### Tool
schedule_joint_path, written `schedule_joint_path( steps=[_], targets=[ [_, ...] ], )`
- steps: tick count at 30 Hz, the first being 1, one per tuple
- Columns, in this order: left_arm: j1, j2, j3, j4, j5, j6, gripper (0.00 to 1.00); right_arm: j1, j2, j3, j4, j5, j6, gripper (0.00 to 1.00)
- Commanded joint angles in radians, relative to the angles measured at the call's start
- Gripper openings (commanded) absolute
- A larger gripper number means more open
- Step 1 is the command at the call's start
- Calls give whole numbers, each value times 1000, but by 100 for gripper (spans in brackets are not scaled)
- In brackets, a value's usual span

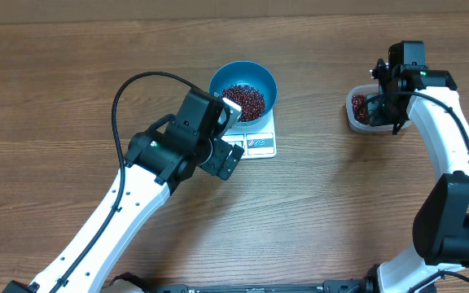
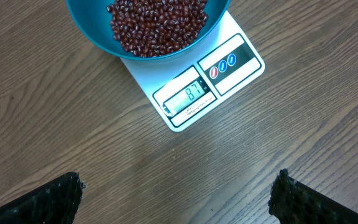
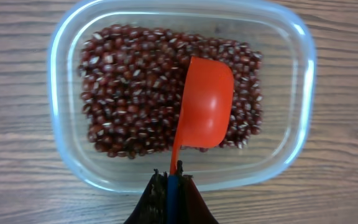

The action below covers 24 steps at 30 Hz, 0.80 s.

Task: Scoop item into bowl and weigh 150g on scale

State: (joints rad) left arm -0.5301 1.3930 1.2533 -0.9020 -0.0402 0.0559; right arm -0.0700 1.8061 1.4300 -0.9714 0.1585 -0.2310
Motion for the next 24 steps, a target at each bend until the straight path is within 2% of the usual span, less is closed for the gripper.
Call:
schedule_joint_path(
  steps=[1, 10, 24],
  targets=[
    [0, -21, 6, 1, 8, 15, 100, 5, 3, -6, -4, -105, -59, 4],
    [0, -21, 6, 1, 8, 15, 100, -40, 3, -6, 0, -335, -58, 4],
    [0, -21, 6, 1, 8, 15, 100, -240, 5, -40, 25, -608, -59, 4]
  ],
)
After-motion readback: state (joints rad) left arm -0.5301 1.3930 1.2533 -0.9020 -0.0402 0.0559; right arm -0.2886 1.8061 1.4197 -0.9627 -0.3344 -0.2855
